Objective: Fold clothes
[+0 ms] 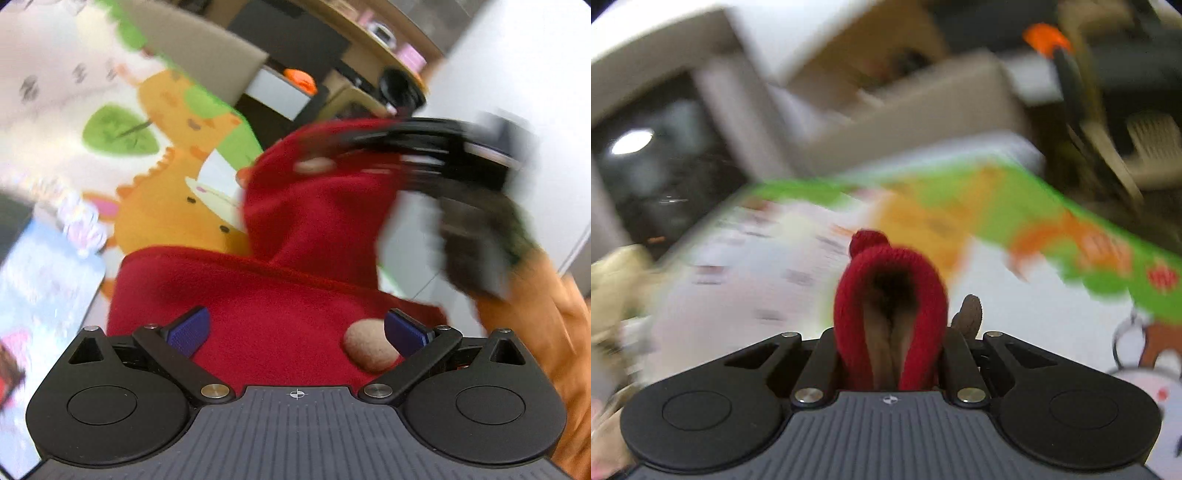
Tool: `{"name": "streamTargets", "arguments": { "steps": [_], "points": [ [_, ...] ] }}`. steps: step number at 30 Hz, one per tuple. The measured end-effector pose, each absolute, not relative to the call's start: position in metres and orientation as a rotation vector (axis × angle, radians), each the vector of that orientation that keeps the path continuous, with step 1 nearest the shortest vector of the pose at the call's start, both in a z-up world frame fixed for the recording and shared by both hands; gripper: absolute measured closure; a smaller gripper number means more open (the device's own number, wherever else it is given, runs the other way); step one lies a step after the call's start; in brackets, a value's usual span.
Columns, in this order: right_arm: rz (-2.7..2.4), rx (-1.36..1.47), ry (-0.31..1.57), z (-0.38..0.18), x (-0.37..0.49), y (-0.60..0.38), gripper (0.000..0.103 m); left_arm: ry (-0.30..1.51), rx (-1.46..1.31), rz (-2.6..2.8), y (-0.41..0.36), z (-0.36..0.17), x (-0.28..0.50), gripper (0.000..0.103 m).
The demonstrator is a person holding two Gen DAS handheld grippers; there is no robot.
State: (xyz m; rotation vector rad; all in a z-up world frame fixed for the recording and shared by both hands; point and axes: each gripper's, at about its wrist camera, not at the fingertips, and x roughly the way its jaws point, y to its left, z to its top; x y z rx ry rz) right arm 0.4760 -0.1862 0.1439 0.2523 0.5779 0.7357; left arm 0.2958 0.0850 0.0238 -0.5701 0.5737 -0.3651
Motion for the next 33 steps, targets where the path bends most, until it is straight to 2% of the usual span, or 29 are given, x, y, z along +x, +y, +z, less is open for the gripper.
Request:
{"name": "streamTargets", "arguments": {
  "steps": [3,5,7,11,14,17,20,23,25,26,28,31,33],
  "points": [
    [0.914,0.139,0.472,0.177,0.386,-0.207,0.091,0.574,-0.567,-0.379,0.089,0.023,0.299,0.0],
    [1.007,0.1,0.525,0.159,0.337,-0.213,0.091,0.555,-0.598,-0.363,0.093,0.022,0.302,0.0],
    [1.026,0.053,0.647,0.118,0.305,-0.21,0.089,0.561,-0.676,-0.345,0.103,0.023,0.3,0.0],
    [0.941,-0.142,0.664,0.047,0.264,-0.207,0.088,0.613,-0.63,-0.312,0.118,0.038,0.275,0.0],
    [0.944,-0.212,0.57,0.042,0.246,-0.204,0.085,0.601,-0.535,-0.241,0.13,0.065,0.245,0.0],
    [0.934,-0.231,0.557,0.041,0.243,-0.198,0.085,0.53,-0.584,-0.274,0.135,0.092,0.235,0.0],
    [0.918,-0.274,0.542,0.042,0.239,-0.194,0.083,0.544,-0.647,-0.372,0.115,0.095,0.245,0.0],
    [0.904,-0.301,0.533,0.048,0.229,-0.208,0.075,0.616,-0.59,-0.341,0.085,0.077,0.259,0.0],
    [0.893,-0.292,0.542,0.053,0.221,-0.221,0.063,0.664,-0.499,-0.268,0.066,0.063,0.266,0.0],
    [0.888,-0.282,0.548,0.056,0.217,-0.229,0.061,0.662,-0.427,-0.228,0.061,0.058,0.265,0.0],
    [0.895,-0.223,0.557,0.067,0.211,-0.25,0.044,0.636,-0.336,-0.192,0.059,0.054,0.255,0.0],
    [0.904,-0.052,0.54,0.089,0.211,-0.286,0.024,0.644,-0.314,-0.18,0.07,0.05,0.247,0.0],
    [0.863,0.075,0.529,0.096,0.221,-0.3,0.022,0.664,-0.307,-0.132,0.078,0.045,0.245,0.0]
  ]
}}
